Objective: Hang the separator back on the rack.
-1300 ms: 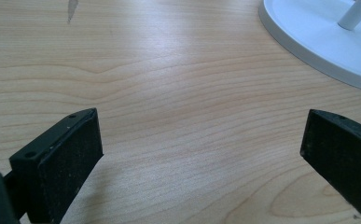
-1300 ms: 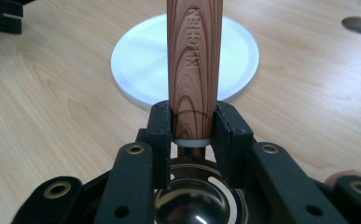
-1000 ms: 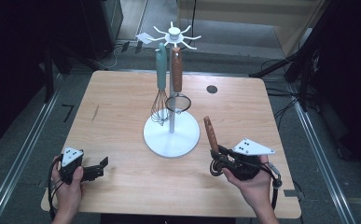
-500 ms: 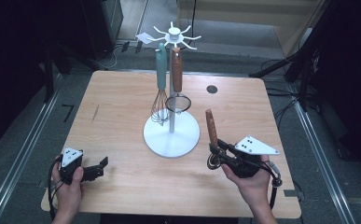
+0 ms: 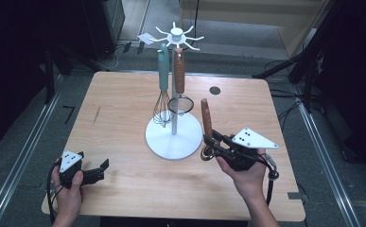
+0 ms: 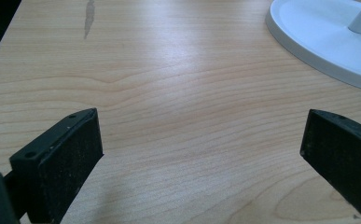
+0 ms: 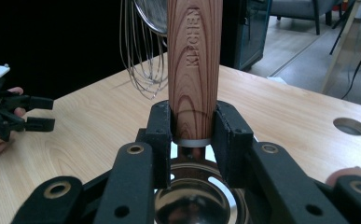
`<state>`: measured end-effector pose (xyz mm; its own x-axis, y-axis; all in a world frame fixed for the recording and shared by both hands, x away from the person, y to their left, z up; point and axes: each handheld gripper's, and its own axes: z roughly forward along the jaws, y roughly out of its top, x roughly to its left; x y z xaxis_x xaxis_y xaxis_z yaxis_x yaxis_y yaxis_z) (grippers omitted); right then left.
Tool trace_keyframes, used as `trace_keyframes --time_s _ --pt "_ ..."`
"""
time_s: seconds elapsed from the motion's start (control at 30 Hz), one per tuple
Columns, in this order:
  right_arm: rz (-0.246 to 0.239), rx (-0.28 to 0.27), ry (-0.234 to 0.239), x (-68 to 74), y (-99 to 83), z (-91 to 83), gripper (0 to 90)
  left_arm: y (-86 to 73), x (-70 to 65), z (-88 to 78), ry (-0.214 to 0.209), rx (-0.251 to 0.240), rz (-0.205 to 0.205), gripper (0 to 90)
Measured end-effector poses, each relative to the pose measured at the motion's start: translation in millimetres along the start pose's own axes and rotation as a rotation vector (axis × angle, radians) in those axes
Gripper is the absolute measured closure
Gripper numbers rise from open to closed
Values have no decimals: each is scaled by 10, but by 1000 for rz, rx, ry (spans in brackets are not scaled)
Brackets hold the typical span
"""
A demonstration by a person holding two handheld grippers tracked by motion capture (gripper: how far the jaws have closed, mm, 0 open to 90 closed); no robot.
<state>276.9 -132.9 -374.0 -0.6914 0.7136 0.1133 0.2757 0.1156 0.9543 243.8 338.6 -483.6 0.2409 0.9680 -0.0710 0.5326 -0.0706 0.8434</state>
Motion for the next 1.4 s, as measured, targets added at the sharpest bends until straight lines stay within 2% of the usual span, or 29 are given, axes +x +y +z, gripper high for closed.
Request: trace_keyframes --time_s 0.1,0.4,0.63,1.4 --pt "-12 -14 2 11 64 35 713 2 -6 2 0 5 9 0" --pt "0 -80 8 25 238 46 713 -3 -9 -6 5 -7 10 0" --pt "-3 -115 -7 29 336 65 713 -4 -11 -8 7 -4 10 0" --pt "-35 -185 -22 -6 625 152 713 -4 -12 -8 6 -3 13 0"
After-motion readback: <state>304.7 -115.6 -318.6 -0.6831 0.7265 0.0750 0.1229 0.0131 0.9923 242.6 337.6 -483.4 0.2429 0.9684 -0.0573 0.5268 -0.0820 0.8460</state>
